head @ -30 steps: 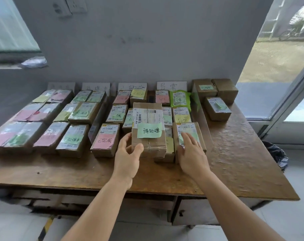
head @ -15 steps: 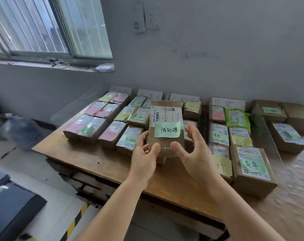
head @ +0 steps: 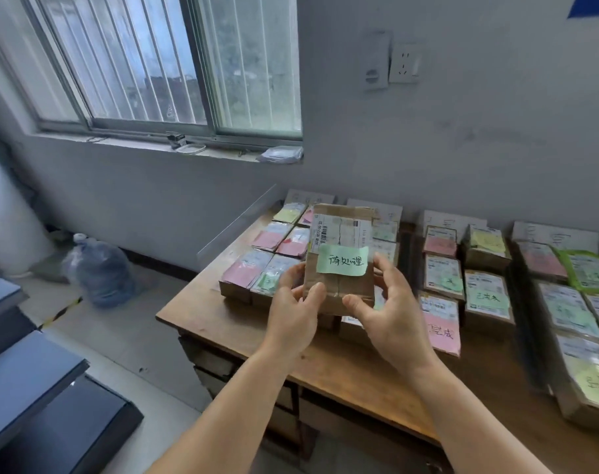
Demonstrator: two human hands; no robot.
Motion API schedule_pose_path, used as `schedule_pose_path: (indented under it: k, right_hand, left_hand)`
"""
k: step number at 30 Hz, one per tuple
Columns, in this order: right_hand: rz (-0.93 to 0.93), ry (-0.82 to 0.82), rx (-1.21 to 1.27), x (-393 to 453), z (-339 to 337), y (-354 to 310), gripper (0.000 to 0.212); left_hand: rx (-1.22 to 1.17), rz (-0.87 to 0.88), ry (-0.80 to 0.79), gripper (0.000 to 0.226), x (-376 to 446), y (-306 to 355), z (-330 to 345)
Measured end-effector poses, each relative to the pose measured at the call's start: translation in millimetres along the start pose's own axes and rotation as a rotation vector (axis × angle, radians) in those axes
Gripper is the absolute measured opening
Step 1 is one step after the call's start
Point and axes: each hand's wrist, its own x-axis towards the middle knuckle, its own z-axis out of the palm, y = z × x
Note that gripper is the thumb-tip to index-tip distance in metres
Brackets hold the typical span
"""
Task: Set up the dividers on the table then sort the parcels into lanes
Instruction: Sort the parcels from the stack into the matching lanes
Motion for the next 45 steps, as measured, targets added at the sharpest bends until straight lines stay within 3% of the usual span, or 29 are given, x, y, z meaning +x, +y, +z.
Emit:
schedule_pose_path:
  k: [7, 18, 25, 32, 45]
  right_hand:
    - [0.013, -0.045, 0.037, 34.7, 66.4, -20.2, 0.076]
    - [0.066, -0.089, -0.050, 149.4, 145.8, -8.4, 0.074]
    - [0.121, -0.140, -0.098, 218.1, 183.7, 8.8, 0.074]
    - [0.214, -0.146, -0.129, 260.3, 217.0, 28.4, 0.076]
    - [0.416, -0.088, -0.249, 283.0, 266.7, 58.2, 0.073]
  left_hand:
    - [-0.063, -0.092, 0.033, 0.030, 43.0, 0.9, -59.1]
    - [0.097, -0.142, 0.112, 0.023, 167.6, 1.4, -96.4]
    - [0.318, -0.169, 0.140, 0.021, 245.6, -6.8, -109.2]
    - [0.519, -0.103, 0.090, 0.030, 304.8, -24.0, -116.9]
    - [0.688, -0.152, -0.115, 0.037, 363.5, -63.0, -130.2]
